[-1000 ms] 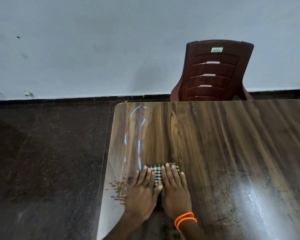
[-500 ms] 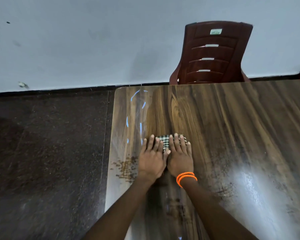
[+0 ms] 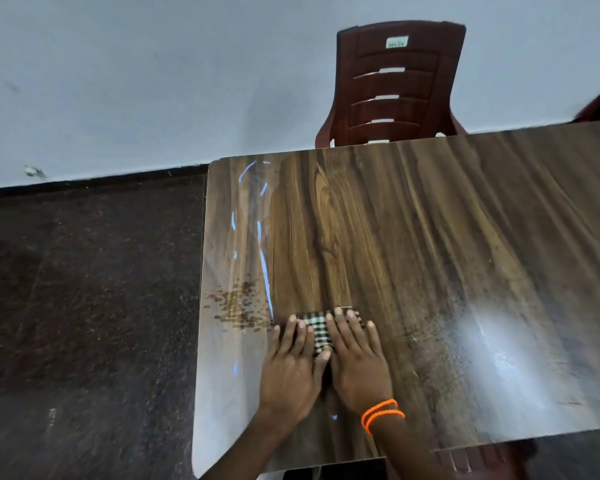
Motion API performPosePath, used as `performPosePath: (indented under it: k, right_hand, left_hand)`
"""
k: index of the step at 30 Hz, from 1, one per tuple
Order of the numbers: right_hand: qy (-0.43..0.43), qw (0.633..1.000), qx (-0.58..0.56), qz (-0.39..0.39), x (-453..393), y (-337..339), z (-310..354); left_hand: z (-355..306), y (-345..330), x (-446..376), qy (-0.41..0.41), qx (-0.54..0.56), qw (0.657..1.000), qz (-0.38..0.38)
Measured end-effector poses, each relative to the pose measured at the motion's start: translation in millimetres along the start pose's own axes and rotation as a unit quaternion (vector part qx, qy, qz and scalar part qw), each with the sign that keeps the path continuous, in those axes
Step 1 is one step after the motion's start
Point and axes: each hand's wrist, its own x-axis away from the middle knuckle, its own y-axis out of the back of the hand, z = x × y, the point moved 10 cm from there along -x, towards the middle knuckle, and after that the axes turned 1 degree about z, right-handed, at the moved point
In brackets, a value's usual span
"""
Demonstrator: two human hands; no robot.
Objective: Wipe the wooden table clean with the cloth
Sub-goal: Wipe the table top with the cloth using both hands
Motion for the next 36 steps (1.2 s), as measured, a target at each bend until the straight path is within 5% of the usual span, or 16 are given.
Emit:
performPosePath:
  k: [6, 12, 19, 25, 31, 36]
  right_hand:
    - [-0.083, 0.996, 0.022, -0.007, -38.3, 7.8, -46.7]
    - [-0.084, 0.996, -0.012, -0.007, -82.3, -4.0, 6.8]
    - [0.0, 0.999, -0.033, 0.005, -21.8, -15.6, 67.4]
    - [0.015, 1.0, -0.006, 0.003, 65.2, -11.1, 37.5]
    - [-0.032, 0.999, 0.021, -0.002, 62.6, 0.6, -16.7]
    - [-0.069, 0.998, -0.016, 0.005, 22.5, -9.9, 7.8]
  left_hand:
    - [-24.7, 4.2, -63.5, 0.002, -0.019, 1.0, 0.02]
    - [37.4, 11.8, -70.8, 0.011, -0.054, 0.998, 0.002]
    - [62.0, 12.9, 13.4, 0.021, -0.052, 0.998, -0.039]
    - [6.0, -12.6, 79.4, -0.003, -0.015, 1.0, -0.009]
    - [-35.9, -14.0, 44.0, -0.004, -0.015, 1.0, 0.021]
    - [-0.3, -6.4, 25.4, 0.015, -0.05, 0.998, 0.028]
